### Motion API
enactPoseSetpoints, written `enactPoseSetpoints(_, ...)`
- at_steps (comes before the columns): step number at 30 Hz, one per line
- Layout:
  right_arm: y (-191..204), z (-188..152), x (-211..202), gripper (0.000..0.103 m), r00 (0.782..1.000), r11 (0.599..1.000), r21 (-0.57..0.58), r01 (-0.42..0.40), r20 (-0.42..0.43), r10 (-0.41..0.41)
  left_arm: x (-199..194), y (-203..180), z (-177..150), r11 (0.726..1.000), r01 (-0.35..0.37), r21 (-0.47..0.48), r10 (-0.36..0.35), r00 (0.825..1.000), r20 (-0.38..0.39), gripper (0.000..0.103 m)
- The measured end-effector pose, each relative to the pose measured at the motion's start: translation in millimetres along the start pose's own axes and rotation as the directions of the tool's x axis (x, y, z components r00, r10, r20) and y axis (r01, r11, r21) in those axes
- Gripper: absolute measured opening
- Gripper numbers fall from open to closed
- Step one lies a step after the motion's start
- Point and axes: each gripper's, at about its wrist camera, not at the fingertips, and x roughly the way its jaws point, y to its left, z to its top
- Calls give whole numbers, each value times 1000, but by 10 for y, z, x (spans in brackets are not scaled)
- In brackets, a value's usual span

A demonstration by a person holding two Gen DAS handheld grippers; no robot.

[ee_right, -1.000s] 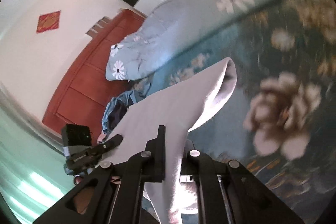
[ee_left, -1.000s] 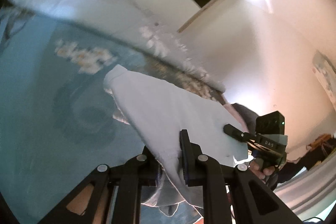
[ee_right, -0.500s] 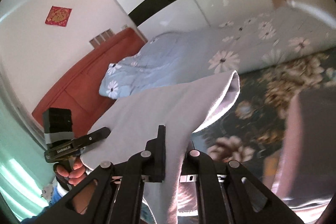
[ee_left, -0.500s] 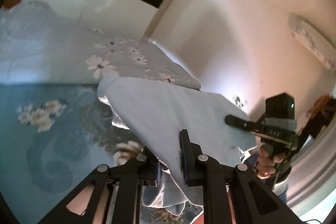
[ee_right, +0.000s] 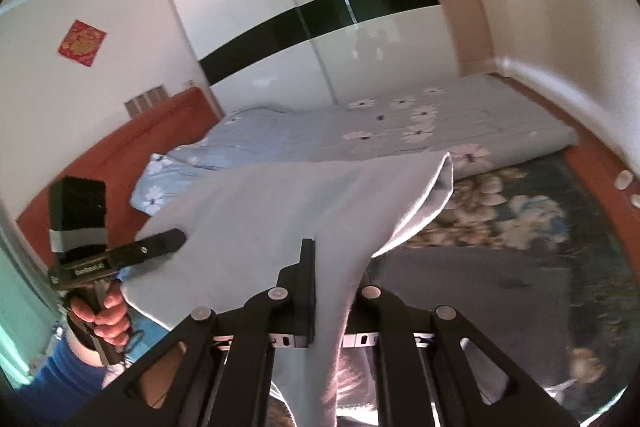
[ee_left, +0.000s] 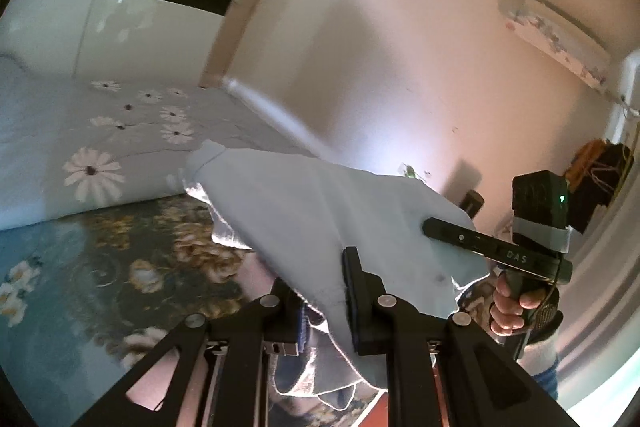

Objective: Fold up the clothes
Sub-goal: 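Grasp the folded shirt with the left gripper and lift it off the blanket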

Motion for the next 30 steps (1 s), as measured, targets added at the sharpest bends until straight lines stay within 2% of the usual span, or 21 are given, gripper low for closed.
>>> enactPoseSetpoints(8,-856,-47,-134,7,998,989,136,57,20,-61,714,-345,9,1000,13,14,-13,999,-39,16)
enactPoseSetpoints(12,-1189,-240,-26,7,997,978,195,74,-8,-74,1072,-321,-262,1000,-13,21,16,992,-124,17)
enactPoseSetpoints(16,-1555,-561,191,8,990,952,282,122,-99,-97,1417,-133,-661,999,-32,11,34,972,-232,20)
enactPoseSetpoints(19,-1763,-786,249,9,991,937,331,109,-106,-77,1468,-94,-805,999,-25,41,34,969,-245,23)
enactPoseSetpoints(22,-1870,-913,267,9,998,927,371,49,-62,-28,1446,-92,-798,999,-24,48,35,967,-251,27)
enactPoseSetpoints(27,-1873,-929,284,9,999,926,376,37,-48,-21,1426,-67,-760,999,-16,35,24,966,-259,29)
enactPoseSetpoints(29,-1843,-924,248,10,999,927,373,41,-48,-25,1383,-46,-726,999,-14,40,24,965,-262,37)
enactPoseSetpoints(30,-1819,-915,223,14,998,929,367,47,-48,-32,1356,-24,-700,999,-17,43,28,964,-265,40)
